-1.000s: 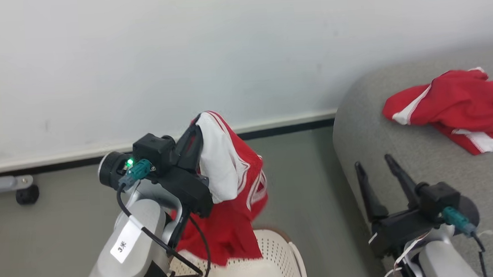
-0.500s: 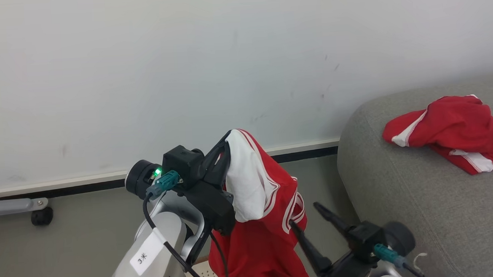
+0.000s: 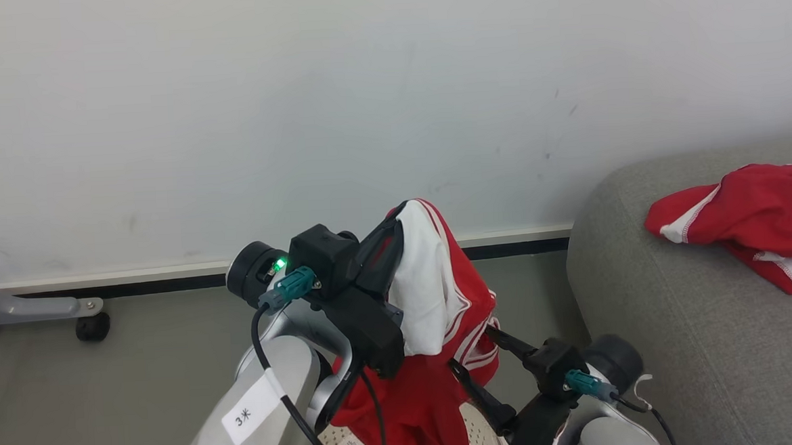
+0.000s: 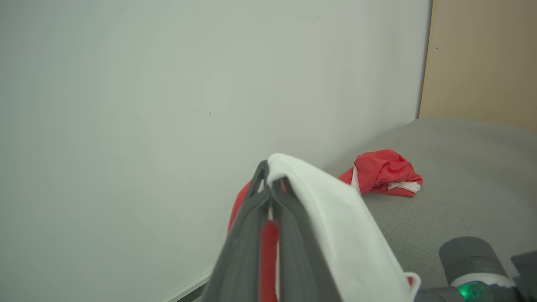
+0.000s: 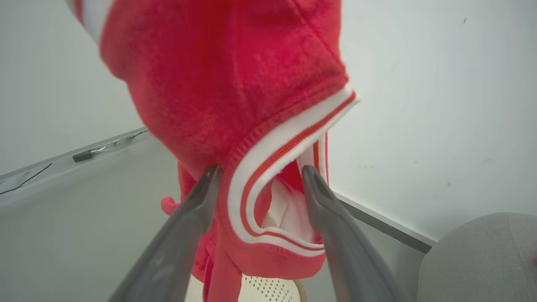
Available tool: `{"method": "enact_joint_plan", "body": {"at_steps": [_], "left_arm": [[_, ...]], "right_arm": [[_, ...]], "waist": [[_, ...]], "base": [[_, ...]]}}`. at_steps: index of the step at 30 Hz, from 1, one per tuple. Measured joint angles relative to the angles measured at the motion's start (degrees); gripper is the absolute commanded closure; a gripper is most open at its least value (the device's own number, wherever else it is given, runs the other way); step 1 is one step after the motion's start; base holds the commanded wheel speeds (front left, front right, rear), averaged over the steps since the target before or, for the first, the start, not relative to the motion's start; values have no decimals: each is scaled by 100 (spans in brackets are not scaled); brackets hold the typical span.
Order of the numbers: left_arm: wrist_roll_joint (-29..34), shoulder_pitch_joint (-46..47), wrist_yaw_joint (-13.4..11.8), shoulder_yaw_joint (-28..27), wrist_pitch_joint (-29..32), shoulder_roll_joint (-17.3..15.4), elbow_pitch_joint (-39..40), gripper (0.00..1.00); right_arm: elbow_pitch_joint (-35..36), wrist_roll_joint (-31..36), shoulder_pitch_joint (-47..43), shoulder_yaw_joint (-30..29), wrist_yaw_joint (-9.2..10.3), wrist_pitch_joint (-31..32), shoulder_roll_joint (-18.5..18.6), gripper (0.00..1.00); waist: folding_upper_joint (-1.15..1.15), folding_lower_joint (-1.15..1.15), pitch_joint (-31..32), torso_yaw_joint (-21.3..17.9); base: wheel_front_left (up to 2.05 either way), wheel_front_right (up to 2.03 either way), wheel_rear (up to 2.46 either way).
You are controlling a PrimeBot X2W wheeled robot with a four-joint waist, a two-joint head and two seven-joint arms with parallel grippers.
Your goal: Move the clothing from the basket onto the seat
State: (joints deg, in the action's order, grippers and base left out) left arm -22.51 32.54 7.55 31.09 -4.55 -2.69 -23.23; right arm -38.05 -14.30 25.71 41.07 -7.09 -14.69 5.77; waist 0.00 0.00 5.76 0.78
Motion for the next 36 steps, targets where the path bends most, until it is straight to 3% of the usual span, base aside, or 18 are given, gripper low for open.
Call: {"method": "enact_joint_plan", "body": {"at_steps": [10,11,12,13,14,24,25,27,29,36], "left_arm": [[-116,5,-1,89,165,1,238,100],[-125,5,-1,90,202,1,265,100],[-136,4,-5,93,210,1,294,100],[-153,4,-5,94,230,1,322,100],[-163,4,-8,94,245,1,335,100],[-299,-168,-165,-153,302,-114,354,100],[-314,-224,-202,-197,301,-141,345,71],[-328,-308,-220,-268,301,-183,310,53],[-425,-393,-257,-349,290,-242,267,0],[-517,-650,-354,-512,118,-366,159,0]], "right_arm": [[-390,-367,621,1139,-4,0,-63,0],[-425,-407,684,1195,-4,0,-78,9],[-464,-438,748,1247,-5,0,-90,56],[-483,-480,802,1269,-4,0,-96,72],[-494,-532,845,1274,-5,0,-101,100],[-469,-961,1027,1411,-4,0,-60,100],[-457,-1020,1026,1408,-5,0,-31,100],[-401,-1103,1027,1392,-5,1,73,100],[-286,-1191,1049,1324,-5,1,213,100],[26,-1359,1243,1079,-4,1,503,100]], "waist": [[0,0,-81,125],[0,0,-87,132],[0,0,-93,138],[0,0,-99,143],[0,0,-105,147],[0,0,-152,74],[0,0,-157,52],[0,0,-168,1],[0,0,-183,-85],[0,0,-209,-335]], "base": [[0,0,0],[0,0,0],[0,0,0],[0,0,0],[0,0,0],[0,0,0],[0,0,0],[0,0,0],[0,0,0],[0,0,0]]}}
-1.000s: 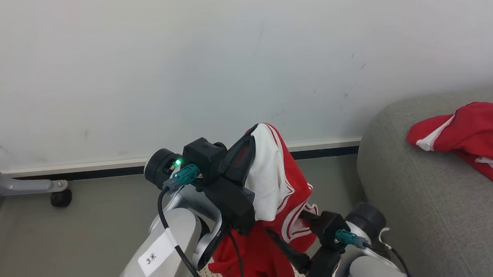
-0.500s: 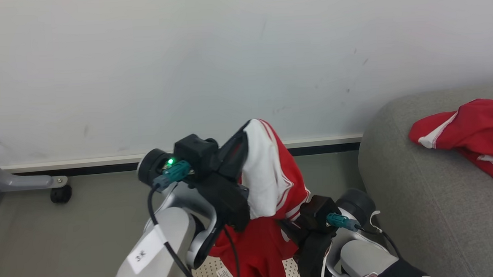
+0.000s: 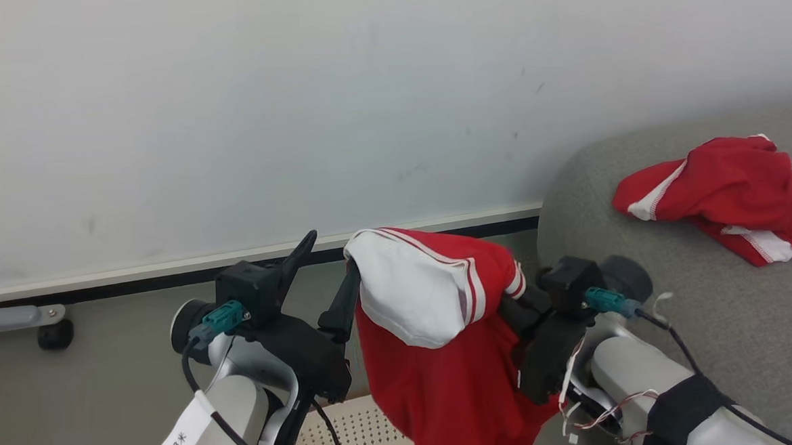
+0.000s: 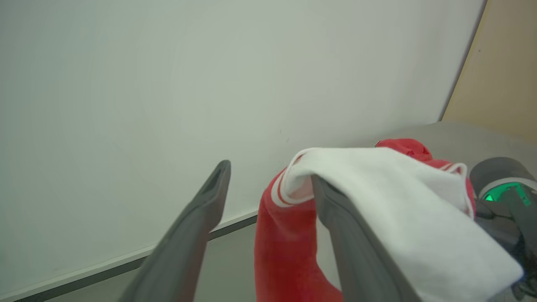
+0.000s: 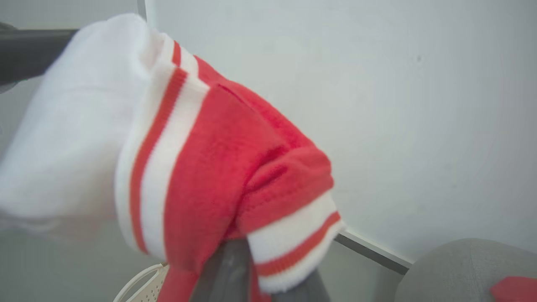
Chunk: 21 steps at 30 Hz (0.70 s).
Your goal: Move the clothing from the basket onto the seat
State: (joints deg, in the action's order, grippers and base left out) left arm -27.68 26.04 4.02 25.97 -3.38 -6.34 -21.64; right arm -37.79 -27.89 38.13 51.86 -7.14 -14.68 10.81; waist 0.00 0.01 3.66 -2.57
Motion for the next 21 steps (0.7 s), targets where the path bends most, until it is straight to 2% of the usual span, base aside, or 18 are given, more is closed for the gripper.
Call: {"method": "enact_joint_plan", "body": {"at_steps": [8,10,21], "left_arm": [[-20,-414,10,25,-208,-45,49,0],[-35,-547,10,32,-288,-55,109,0],[-37,-1042,62,232,-539,-86,349,0]], "right_arm": [[257,-41,3,-352,0,0,411,100],[421,-35,-14,-454,13,0,611,100],[1088,113,-249,-728,319,0,1193,100]], "waist": [[0,0,-4,-339],[0,0,-2,-481],[0,0,3,-1099]], "base": [[0,0,0],[0,0,0],[0,0,0]]}}
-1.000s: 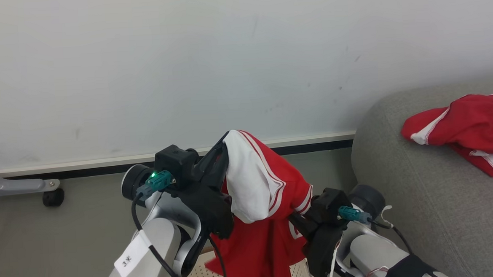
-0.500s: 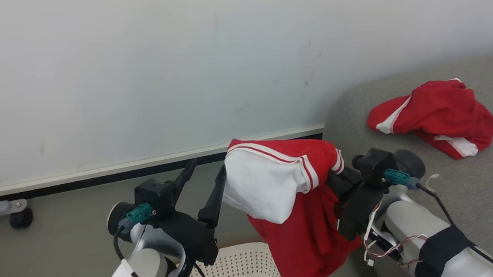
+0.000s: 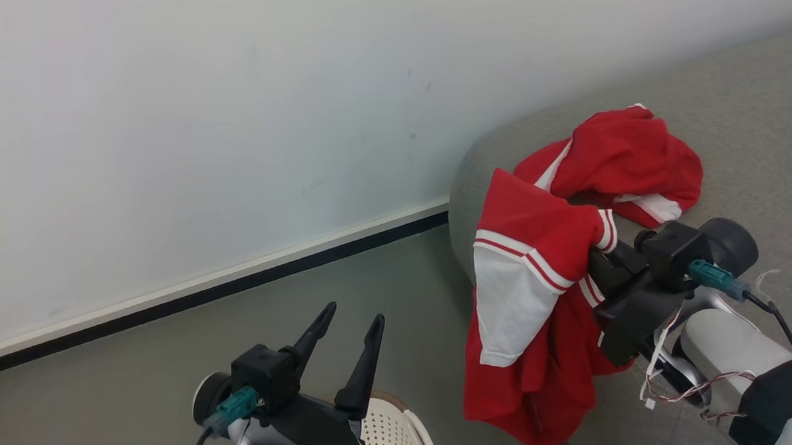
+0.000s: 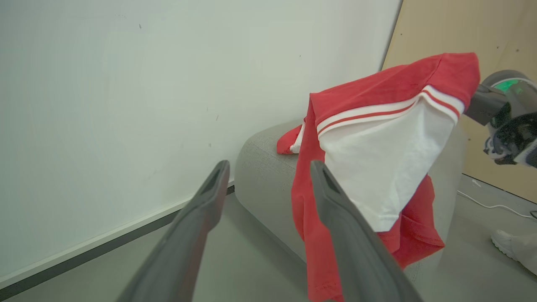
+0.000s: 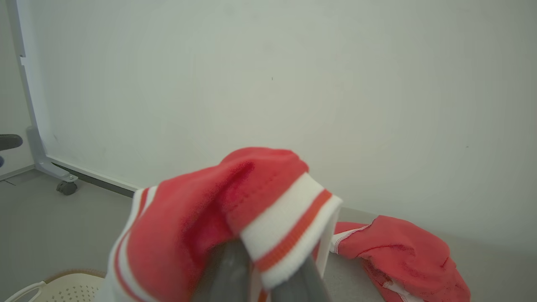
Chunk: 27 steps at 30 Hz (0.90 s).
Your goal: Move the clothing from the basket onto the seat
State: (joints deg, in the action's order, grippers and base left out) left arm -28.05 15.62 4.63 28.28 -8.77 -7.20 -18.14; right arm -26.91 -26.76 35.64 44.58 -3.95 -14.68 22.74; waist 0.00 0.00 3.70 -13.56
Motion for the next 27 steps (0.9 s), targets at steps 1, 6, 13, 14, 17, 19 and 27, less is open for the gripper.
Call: {"method": "enact_joint_plan", "body": {"at_steps": [1,6,13,14,17,19,27], "left_arm": [[18,-36,1,26,-27,4,26,0],[42,-223,45,163,-111,27,141,0],[101,-323,41,278,-197,110,233,0],[103,-324,38,292,-199,120,247,0],[155,-322,-10,368,-223,166,286,0],[225,-316,-9,405,-241,177,316,0],[354,-289,-8,535,-241,194,416,0]], "right_arm": [[58,22,-19,-12,19,0,45,100],[326,60,-131,-98,153,-1,241,100],[609,66,-244,-176,250,-1,422,100],[631,65,-243,-188,250,-1,433,100],[641,45,-243,-250,250,-1,498,100],[614,-2,-240,-318,243,0,554,100],[185,-174,326,-686,132,54,818,100]], "waist": [[0,0,-1,-63],[0,0,-7,-400],[0,0,-31,-815],[0,0,-38,-881],[0,0,-81,-1118],[0,0,-118,-1204],[0,0,-348,-1196]], "base": [[0,0,0],[0,0,0],[0,0,0],[0,0,0],[0,0,0],[0,0,0],[0,0,0]]}}
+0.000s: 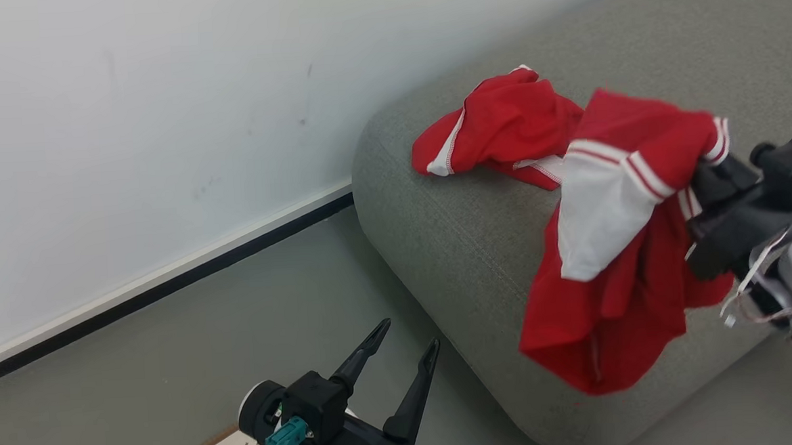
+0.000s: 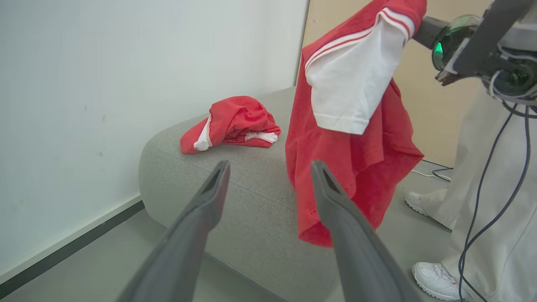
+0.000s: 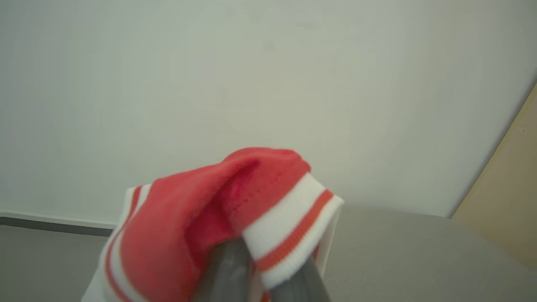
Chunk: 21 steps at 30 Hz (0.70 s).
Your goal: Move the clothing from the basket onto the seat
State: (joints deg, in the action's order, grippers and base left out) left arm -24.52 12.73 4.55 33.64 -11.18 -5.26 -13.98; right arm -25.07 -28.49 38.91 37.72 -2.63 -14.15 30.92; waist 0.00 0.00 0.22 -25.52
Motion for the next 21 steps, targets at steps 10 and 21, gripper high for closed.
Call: {"method": "enact_joint_plan", "body": {"at_steps": [10,21], "left_arm": [[202,69,-59,54,101,-148,605,0],[481,580,-81,64,400,-363,1394,0]], "right_arm": [[-817,-90,1557,-553,-196,201,472,100],[-1904,-121,2742,-804,-277,407,797,100]], "waist": [[0,0,-429,279],[0,1,-1221,723]], "base": [[0,0,0],[0,0,0]]}}
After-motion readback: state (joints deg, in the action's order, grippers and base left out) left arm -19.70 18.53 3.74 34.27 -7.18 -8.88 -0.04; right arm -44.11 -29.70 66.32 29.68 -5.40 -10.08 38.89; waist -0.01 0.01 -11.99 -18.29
